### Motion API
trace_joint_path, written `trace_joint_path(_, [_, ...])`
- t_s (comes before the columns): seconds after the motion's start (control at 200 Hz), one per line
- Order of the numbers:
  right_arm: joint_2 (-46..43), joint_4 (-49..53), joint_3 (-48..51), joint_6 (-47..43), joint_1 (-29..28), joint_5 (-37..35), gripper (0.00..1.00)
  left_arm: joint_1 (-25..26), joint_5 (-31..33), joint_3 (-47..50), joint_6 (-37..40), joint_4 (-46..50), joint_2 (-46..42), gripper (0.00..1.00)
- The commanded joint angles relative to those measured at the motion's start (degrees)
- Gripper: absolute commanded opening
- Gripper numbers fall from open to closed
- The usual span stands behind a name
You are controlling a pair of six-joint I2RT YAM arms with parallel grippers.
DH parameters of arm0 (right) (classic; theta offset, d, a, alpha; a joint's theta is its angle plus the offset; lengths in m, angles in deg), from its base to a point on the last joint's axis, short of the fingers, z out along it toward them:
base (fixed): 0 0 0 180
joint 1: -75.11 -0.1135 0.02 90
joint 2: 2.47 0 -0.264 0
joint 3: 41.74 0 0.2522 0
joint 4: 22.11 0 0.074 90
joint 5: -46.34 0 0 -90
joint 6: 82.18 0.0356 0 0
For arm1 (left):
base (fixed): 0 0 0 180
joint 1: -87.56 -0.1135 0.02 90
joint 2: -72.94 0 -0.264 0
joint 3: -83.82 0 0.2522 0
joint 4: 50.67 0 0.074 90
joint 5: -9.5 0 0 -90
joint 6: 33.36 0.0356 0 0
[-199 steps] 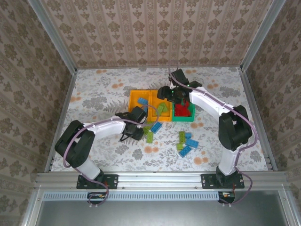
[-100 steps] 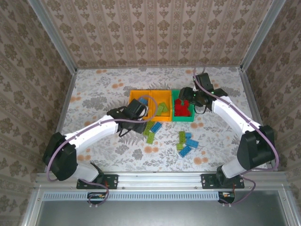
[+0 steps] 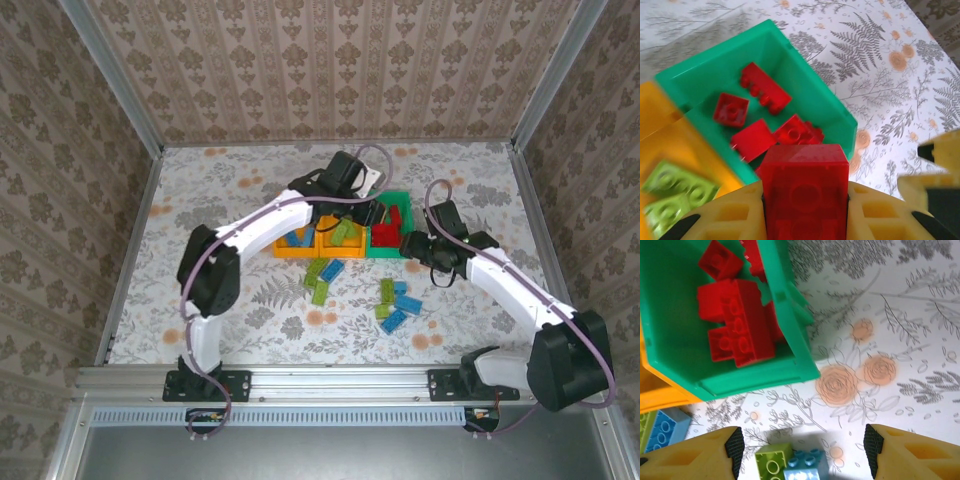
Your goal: Sort the legos into containers by color
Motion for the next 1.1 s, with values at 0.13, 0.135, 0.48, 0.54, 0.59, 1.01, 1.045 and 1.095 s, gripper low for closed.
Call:
trace_joint_path(0.13, [-3.18,2.79,4.92,1.23,0.01,1.43,0.67,-0.04,-6.11,-12.08,-4.81,0.11,10.09,0.28])
trace_joint_path(0.135, [-3.25,2.79,5.02,1.27,0.02,1.56,0.67,-0.07,-6.12,-12.31,-4.88,0.11,10.17,0.28])
trace_joint_path(0.48, [-2.95,2.91,8.2,5.91,-4.94,5.97,0.66,-0.54,-5.34,-16.57,-11.03,0.19,15.48,0.52])
trace_joint_path(0.54, [-1.71,2.41,8.03,5.57,-5.88,5.96,0.67,-0.54,-5.09,-16.09,-11.66,0.09,14.81,0.6])
trace_joint_path(0.59, [-0.68,1.8,7.72,5.15,-6.8,5.91,0.67,-0.52,-5.03,-15.23,-11.89,-0.55,13.73,0.67])
trace_joint_path(1.01, [8.1,0.88,4.74,2.2,-9.81,1.44,0.64,-0.36,-1.93,-2.94,-10.14,-5.58,1.38,1.0])
trace_joint_path(1.045, [8.89,0.84,4.53,1.89,-9.81,1.31,0.63,-0.38,-1.92,-2.15,-10.08,-5.52,0.92,1.0])
trace_joint_path(1.095, [10.22,0.85,4.34,1.6,-9.81,0.88,0.62,-0.41,-1.8,-0.91,-10.11,-5.68,0.3,1.0])
